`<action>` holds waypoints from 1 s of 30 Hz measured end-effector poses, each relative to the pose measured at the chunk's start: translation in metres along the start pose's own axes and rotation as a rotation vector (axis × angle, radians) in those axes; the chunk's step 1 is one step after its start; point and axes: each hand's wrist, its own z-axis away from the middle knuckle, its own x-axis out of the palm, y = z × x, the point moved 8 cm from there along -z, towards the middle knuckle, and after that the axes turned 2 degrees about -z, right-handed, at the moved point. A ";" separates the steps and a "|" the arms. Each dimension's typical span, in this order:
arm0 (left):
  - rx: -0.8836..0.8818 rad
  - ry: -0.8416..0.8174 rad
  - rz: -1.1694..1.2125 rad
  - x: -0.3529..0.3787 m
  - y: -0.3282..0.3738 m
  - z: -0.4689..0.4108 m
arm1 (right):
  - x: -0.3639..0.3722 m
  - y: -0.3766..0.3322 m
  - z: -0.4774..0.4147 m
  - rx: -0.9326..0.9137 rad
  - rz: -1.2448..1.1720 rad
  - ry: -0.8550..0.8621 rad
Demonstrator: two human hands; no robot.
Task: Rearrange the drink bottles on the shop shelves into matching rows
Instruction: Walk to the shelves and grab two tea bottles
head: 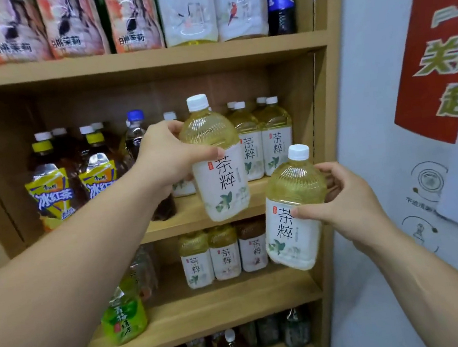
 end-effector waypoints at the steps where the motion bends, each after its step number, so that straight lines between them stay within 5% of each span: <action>1: -0.027 -0.009 0.006 0.004 -0.003 -0.008 | -0.003 -0.003 -0.004 -0.002 -0.010 0.010; 9: -0.099 -0.079 0.007 0.029 -0.040 -0.052 | -0.011 -0.017 -0.039 -0.030 0.045 0.032; 14: 0.059 -0.037 0.071 0.036 -0.057 -0.066 | -0.016 -0.024 -0.067 -0.036 0.056 0.089; 20: 0.199 0.069 -0.118 0.049 -0.071 -0.052 | 0.001 -0.029 -0.093 -0.021 0.067 0.116; 30: 0.242 0.028 -0.097 0.060 -0.114 -0.036 | 0.019 -0.008 -0.111 -0.031 0.114 0.048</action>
